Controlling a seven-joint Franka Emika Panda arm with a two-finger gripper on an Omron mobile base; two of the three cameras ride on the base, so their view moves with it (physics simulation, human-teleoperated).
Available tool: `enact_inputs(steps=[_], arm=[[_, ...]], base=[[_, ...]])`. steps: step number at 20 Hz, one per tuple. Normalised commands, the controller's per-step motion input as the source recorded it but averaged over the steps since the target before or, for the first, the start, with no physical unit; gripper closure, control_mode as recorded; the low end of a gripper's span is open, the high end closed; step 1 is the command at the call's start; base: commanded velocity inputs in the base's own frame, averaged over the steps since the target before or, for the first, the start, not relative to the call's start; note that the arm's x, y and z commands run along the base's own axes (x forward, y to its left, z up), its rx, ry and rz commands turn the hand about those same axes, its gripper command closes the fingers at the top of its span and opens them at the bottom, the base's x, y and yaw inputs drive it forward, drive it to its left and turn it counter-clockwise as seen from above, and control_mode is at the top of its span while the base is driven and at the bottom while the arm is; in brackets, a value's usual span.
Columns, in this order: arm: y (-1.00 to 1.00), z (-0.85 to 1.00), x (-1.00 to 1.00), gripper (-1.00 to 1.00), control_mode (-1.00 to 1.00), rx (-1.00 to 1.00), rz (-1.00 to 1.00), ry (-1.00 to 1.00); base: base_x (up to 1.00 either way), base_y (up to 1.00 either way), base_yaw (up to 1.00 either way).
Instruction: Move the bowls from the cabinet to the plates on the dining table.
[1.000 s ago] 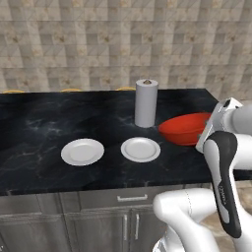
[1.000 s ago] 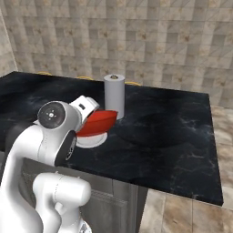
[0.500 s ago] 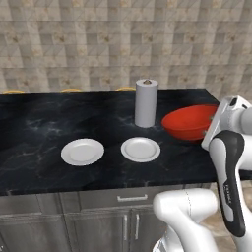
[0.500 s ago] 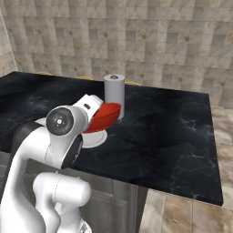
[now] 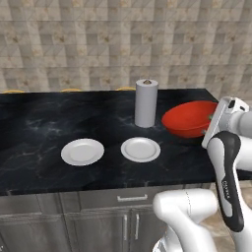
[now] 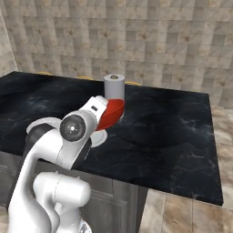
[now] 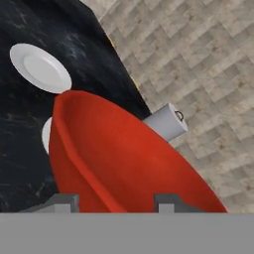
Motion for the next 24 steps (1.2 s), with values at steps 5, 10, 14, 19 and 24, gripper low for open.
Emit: enact_inputs(steps=[5, 10, 14, 19, 24], arm=[[0.07, -0.44, 0.28, 1.00, -1.00, -0.08, 0.04, -0.14], [0.13, -0.53, 0.17, 1.00, -1.00, -0.06, 0.11, -0.08], [0.09, -0.48, 0.09, 1.00, -1.00, -0.02, 0.15, -0.07], [0.02, -0.37, 0.16, 1.00, -1.00, 0.00, 0.16, -0.03], [0.05, -0.43, 0.24, 1.00, -1.00, 0.00, 0.15, -0.03]], base=[[0.00, 0.00, 0.00], [0.00, 0.00, 0.00], [0.00, 0.00, 0.00], [0.00, 0.00, 0.00], [0.00, 0.00, 0.00]])
